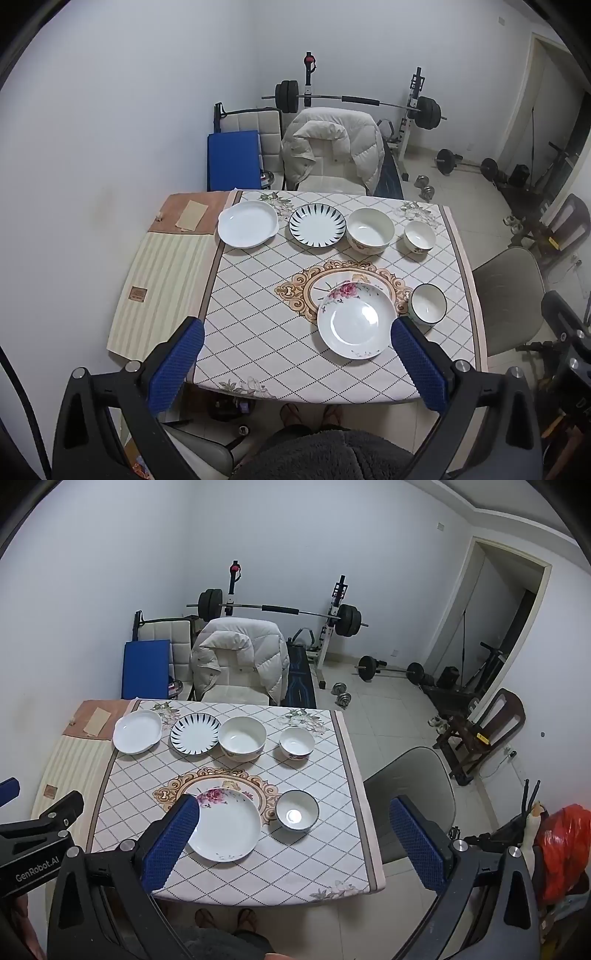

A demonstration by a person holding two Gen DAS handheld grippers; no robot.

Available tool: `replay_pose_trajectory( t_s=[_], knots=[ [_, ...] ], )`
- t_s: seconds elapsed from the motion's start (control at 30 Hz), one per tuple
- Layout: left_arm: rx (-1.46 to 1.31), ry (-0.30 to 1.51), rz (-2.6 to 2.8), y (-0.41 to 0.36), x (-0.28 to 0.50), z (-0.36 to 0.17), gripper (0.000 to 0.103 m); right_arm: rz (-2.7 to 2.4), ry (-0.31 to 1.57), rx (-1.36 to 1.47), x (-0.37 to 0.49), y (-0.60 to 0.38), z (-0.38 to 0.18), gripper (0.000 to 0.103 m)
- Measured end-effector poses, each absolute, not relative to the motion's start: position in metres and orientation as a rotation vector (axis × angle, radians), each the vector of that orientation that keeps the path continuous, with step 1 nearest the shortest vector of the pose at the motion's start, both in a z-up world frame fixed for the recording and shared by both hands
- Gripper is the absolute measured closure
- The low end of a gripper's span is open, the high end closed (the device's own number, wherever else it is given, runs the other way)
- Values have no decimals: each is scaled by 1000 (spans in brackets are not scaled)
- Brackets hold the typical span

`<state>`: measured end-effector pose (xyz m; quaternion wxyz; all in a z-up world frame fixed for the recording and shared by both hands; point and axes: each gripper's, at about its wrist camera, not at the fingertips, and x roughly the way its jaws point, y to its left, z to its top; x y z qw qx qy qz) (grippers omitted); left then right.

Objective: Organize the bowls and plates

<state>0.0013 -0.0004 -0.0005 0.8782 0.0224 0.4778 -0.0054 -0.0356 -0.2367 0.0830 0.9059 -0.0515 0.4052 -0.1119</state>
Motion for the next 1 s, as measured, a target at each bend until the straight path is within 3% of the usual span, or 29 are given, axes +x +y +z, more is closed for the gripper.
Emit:
replay_pose_trajectory(
  t_s=[1.0],
  knots=[
    [31, 960, -24, -6, -1, 12, 0, -228, 843, -100, -33, -227, 73, 0]
  ],
)
